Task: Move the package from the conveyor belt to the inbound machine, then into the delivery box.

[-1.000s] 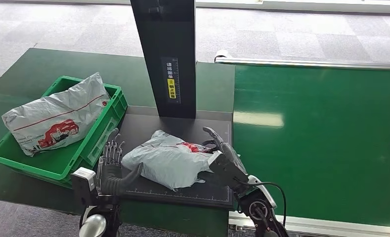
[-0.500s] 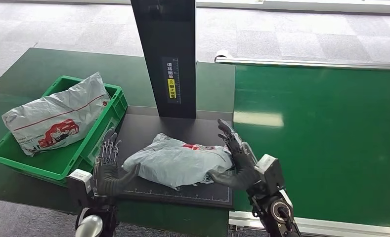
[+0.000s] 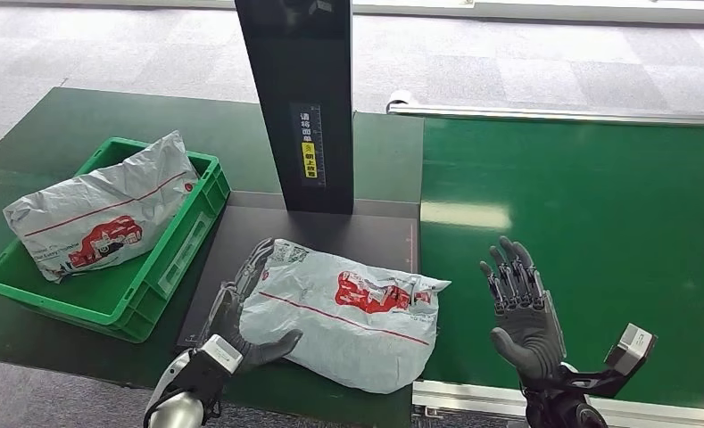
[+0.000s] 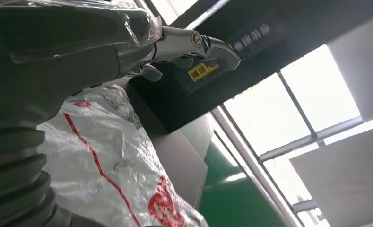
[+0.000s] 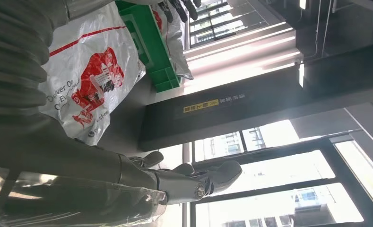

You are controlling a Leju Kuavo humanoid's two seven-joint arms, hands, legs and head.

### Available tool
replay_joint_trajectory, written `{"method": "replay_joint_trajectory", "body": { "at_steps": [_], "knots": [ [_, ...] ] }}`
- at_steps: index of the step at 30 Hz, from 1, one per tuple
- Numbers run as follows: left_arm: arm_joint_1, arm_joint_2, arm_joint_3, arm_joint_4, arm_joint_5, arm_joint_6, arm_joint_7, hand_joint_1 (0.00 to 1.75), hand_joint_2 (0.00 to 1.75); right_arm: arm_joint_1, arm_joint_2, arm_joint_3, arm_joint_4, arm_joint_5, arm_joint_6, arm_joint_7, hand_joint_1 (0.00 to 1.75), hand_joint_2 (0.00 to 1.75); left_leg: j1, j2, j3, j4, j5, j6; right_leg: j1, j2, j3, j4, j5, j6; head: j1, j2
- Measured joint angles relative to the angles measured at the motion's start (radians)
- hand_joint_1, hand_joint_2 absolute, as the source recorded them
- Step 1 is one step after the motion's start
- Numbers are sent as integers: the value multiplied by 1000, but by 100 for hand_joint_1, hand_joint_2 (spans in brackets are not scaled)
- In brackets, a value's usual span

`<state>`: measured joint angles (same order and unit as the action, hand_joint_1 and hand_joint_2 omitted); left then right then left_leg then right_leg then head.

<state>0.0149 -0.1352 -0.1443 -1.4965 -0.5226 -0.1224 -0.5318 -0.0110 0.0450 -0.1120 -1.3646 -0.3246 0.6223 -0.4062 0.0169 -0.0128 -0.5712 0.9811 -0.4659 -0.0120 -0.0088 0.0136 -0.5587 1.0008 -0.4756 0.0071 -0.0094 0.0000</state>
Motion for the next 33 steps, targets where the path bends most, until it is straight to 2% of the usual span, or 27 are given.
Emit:
{"method": "replay_joint_trajectory", "body": {
  "at_steps": [5,9,15,25,28,33],
  "knots": [
    [-34,33,-120,38,-198,58,36,0,175,0,4,-6,28,10,-6,-8,0,175,0,0,0,0,0,0,0,0,0,0,0,0,0,0],
    [-54,53,-183,77,-232,78,45,0,175,-1,7,-6,45,10,-9,-9,0,175,0,0,0,0,0,0,0,0,0,0,0,0,0,0],
    [-67,70,-220,105,-232,86,45,0,175,-2,9,-6,60,10,-11,-9,0,175,0,0,0,0,0,0,0,0,0,0,0,0,0,0],
    [-70,83,-234,119,-239,90,48,0,175,-2,9,-6,67,10,-11,-10,0,175,0,0,0,0,0,0,0,0,0,0,0,0,0,0],
    [-81,88,-251,131,-350,141,94,0,175,-3,10,-6,69,11,-11,-10,0,175,0,0,0,0,0,0,0,0,0,0,0,0,0,0],
    [-132,98,-315,206,-607,265,224,0,175,-14,13,0,77,22,-28,-10,0,175,0,0,0,0,0,0,0,0,1,0,0,0,0,0]
  ]
}}
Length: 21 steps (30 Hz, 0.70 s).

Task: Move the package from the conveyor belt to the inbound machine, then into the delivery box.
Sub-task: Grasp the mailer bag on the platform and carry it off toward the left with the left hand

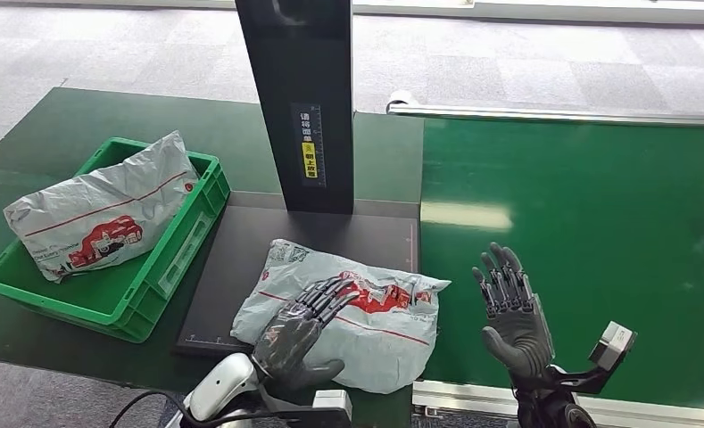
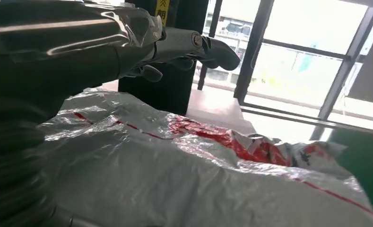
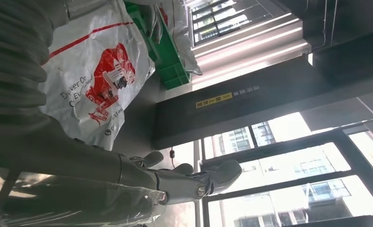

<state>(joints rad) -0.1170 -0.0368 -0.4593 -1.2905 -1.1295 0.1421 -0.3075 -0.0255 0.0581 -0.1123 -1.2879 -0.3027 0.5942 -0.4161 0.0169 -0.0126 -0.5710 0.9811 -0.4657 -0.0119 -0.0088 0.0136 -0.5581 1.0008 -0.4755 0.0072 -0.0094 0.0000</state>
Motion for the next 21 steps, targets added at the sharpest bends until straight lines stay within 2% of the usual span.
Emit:
{"method": "replay_joint_trajectory", "body": {
  "at_steps": [1,2,5,6,13,18,21],
  "knots": [
    [-14,1,-13,23,-46,19,34,0,175,-2,0,1,1,1,-6,0,0,175,0,0,0,0,0,0,0,0,0,0,0,0,0,0],
    [-29,2,-23,48,-89,33,67,35,175,-3,1,2,2,2,-13,0,0,175,0,0,0,0,0,0,0,0,0,0,0,0,0,0],
    [-74,1,-49,124,-190,55,136,166,175,-3,2,2,0,2,-25,3,0,175,0,0,1,0,0,0,0,0,1,0,0,0,0,0],
    [-88,0,-55,150,-211,58,151,175,175,-2,2,2,-2,2,-27,4,0,175,0,0,1,0,0,0,0,0,1,0,0,0,0,0],
    [-217,-15,-66,373,-249,111,176,175,175,39,14,7,-53,1,-41,9,0,175,0,0,5,0,0,0,0,0,5,0,0,0,0,0],
    [-266,-22,-63,434,-227,109,154,175,175,57,27,8,-94,-2,-49,27,0,175,0,0,9,-1,0,0,0,0,10,0,0,0,0,0],
    [-289,-28,-54,458,-165,94,102,175,175,60,33,8,-110,0,-56,37,0,175,0,0,12,-1,0,0,0,0,13,0,0,0,0,0]
  ]
}}
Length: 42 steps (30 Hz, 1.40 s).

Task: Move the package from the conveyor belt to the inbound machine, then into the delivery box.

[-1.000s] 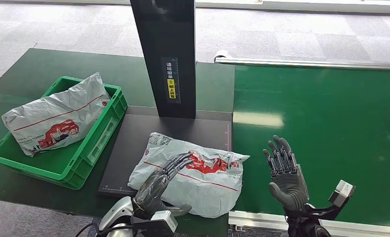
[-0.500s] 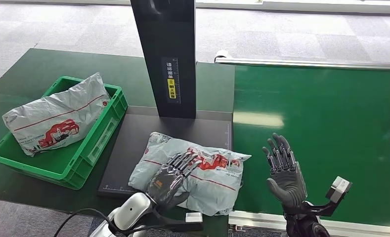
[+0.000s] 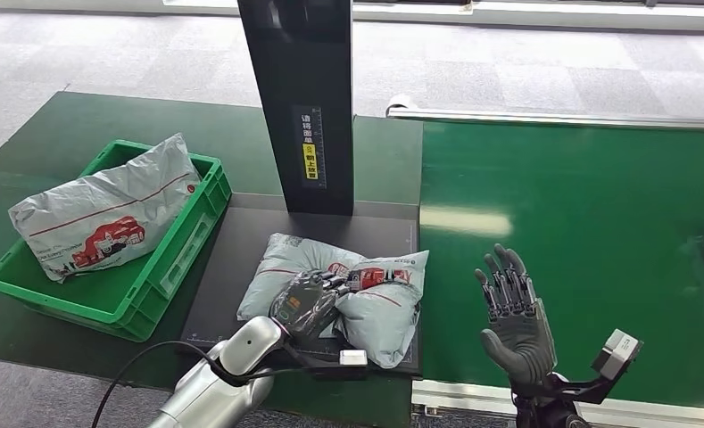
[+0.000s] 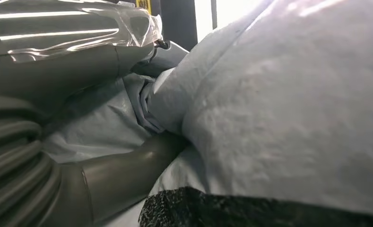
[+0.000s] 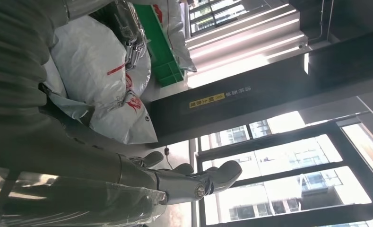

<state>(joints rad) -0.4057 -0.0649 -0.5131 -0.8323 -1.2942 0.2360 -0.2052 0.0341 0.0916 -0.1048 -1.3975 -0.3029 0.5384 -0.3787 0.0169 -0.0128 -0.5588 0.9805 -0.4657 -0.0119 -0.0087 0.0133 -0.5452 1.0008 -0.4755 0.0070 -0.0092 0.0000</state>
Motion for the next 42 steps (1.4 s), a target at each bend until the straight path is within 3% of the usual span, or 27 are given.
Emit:
{"method": "replay_joint_trajectory", "body": {
  "at_steps": [6,13,19,28,35,42],
  "knots": [
    [-7,-1,45,-22,263,-73,-152,175,175,10,8,-8,-17,6,-3,8,0,175,0,0,1,0,0,0,0,0,1,0,0,0,0,0],
    [92,55,136,-349,593,-25,-280,175,175,64,24,-39,-72,16,-5,12,0,175,0,0,-8,0,0,0,0,1,-9,0,0,0,0,0],
    [115,90,211,-559,650,16,-305,175,175,69,25,-53,-89,13,-17,17,0,175,0,0,-11,0,0,0,0,0,-12,0,0,0,0,0],
    [133,105,234,-633,658,35,-311,175,175,69,26,-57,-90,12,-21,18,0,175,0,0,-11,0,0,0,0,0,-12,0,0,0,0,0],
    [104,115,351,-634,656,134,-238,175,175,94,26,-58,-115,2,-27,15,0,175,1,1,-11,0,0,0,1,1,-13,0,0,0,0,0],
    [-26,149,590,-425,279,269,-1,175,175,101,34,-59,-137,15,-24,20,0,175,1,2,-11,0,1,-1,1,2,-13,0,0,-1,0,0]
  ]
}}
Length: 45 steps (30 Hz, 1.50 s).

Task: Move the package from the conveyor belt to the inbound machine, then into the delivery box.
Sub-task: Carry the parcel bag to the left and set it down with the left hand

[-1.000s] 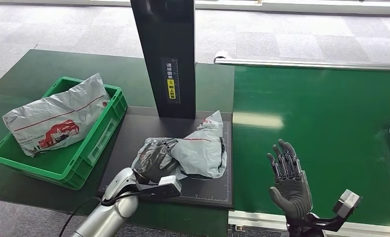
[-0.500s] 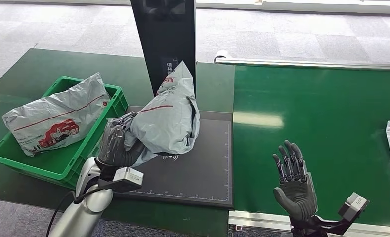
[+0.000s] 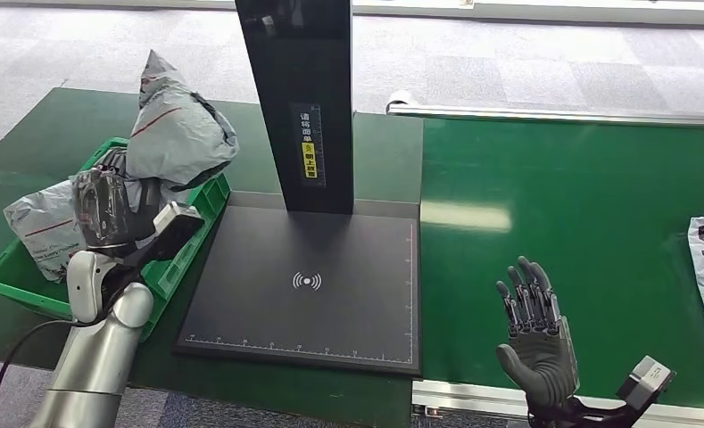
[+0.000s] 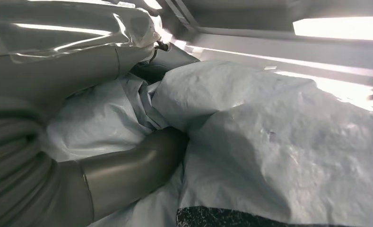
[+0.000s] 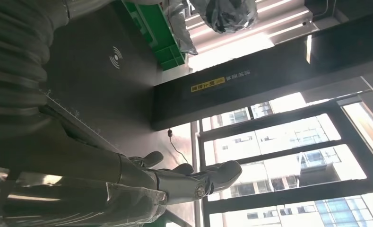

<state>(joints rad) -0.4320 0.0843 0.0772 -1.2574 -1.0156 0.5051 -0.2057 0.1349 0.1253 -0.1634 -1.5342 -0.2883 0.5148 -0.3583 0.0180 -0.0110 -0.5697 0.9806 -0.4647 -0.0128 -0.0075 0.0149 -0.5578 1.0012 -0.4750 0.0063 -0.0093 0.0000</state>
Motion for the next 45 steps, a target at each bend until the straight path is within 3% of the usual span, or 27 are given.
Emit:
{"method": "replay_joint_trajectory", "body": {
  "at_steps": [3,8,23,27,31,33,35,39,45],
  "knots": [
    [-50,16,87,121,-87,18,65,175,175,0,6,0,-3,6,0,0,0,175,0,0,0,0,0,0,0,0,0,0,0,0,0,0],
    [-96,35,166,260,-145,34,92,175,175,-1,14,0,-3,10,0,-1,0,175,0,0,-1,0,0,0,0,0,-1,0,0,0,0,0],
    [-130,42,208,372,-158,29,101,172,175,-1,22,0,-3,17,-1,-2,0,175,0,0,-2,0,0,0,0,0,-2,0,0,0,0,0],
    [-134,42,208,378,-184,8,126,0,175,-1,22,0,-4,21,-1,-4,0,175,0,0,-2,0,0,0,0,0,-2,0,0,0,0,0],
    [-140,40,208,380,-225,-16,172,0,175,-1,24,0,-8,29,-4,-4,0,175,0,0,-2,0,0,0,0,0,-2,0,0,0,0,0],
    [-142,34,212,376,-179,-54,144,0,175,-1,26,0,-8,33,-8,-4,0,175,0,0,-2,0,0,0,0,0,-3,0,0,0,0,0],
    [-142,18,227,362,-5,-144,40,0,175,0,27,0,-8,38,-18,-6,0,175,0,0,-2,0,0,0,0,0,-3,0,0,0,0,0],
    [-139,-30,280,294,501,-345,-177,0,175,5,26,-1,-8,53,-50,-8,0,175,0,0,-2,0,0,0,0,1,-2,0,0,0,0,0],
    [-79,-89,287,139,795,-422,-326,0,175,7,30,0,-8,73,-83,-6,0,175,0,0,-2,0,0,0,0,1,-2,0,0,0,0,0]
  ]
}}
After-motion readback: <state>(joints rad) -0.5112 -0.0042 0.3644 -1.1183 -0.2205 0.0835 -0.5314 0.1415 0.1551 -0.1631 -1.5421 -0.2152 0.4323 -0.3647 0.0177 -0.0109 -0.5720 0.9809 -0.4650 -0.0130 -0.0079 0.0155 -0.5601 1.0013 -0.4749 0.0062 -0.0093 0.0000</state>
